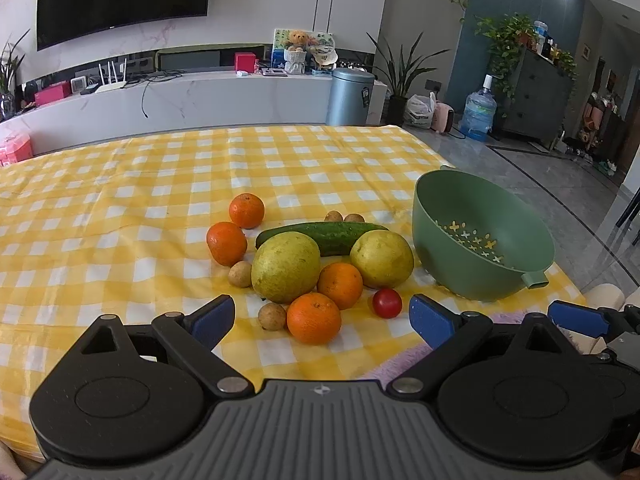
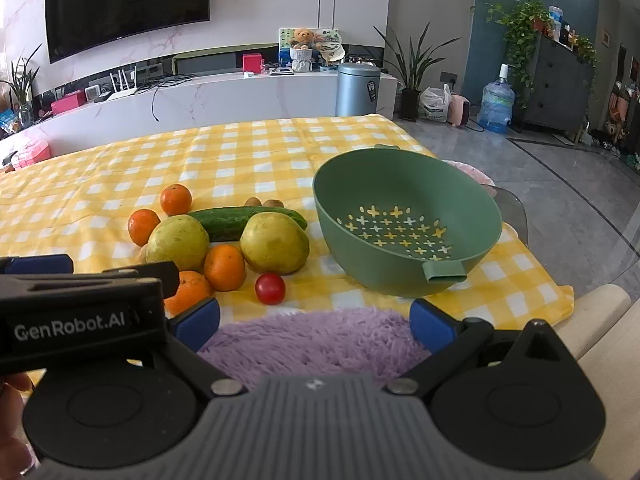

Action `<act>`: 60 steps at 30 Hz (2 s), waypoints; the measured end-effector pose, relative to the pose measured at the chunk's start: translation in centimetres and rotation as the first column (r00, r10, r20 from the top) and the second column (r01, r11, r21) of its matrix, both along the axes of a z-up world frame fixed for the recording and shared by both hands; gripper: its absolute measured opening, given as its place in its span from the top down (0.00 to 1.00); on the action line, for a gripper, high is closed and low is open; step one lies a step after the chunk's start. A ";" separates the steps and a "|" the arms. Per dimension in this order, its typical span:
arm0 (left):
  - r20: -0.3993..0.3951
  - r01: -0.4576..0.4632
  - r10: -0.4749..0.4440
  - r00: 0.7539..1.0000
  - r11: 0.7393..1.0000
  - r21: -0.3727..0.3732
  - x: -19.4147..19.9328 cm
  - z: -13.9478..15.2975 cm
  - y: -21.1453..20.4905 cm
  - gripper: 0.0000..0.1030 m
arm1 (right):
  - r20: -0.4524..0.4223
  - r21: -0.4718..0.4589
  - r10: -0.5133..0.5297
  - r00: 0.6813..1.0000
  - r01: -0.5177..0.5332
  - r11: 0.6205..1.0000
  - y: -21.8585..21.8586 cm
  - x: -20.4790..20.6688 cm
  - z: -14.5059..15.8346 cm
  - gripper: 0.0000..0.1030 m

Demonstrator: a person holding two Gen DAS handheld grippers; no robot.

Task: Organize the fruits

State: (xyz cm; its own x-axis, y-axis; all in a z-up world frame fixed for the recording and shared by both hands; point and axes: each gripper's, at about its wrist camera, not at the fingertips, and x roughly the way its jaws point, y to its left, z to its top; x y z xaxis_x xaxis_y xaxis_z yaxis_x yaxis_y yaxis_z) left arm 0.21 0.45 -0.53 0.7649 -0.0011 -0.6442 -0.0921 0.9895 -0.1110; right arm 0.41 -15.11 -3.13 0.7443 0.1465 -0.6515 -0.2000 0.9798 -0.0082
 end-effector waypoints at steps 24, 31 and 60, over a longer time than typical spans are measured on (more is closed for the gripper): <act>0.000 0.007 -0.007 1.000 1.000 -0.003 -0.1 -0.1 -0.1 0.00 | 0.000 -0.001 0.002 1.000 -0.002 1.000 0.1 -0.1 0.1 0.05; 0.007 0.023 -0.023 1.000 1.000 -0.005 0.0 -0.1 -0.1 0.00 | 0.005 -0.009 0.008 1.000 -0.008 1.000 0.2 -0.1 0.1 0.05; -0.026 -0.043 0.040 0.999 0.991 -0.128 3.6 -3.1 9.2 0.25 | -0.188 0.484 0.063 0.980 0.037 0.874 3.0 7.1 0.9 0.59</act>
State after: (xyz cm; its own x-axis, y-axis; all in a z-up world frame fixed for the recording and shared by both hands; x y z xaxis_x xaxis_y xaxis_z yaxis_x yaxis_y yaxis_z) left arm 3.79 9.69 -3.60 0.7505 -0.0539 -0.6586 -0.1369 0.9624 -0.2348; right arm 7.50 -12.11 -2.21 0.6080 0.4883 -0.6259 -0.1617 0.8481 0.5045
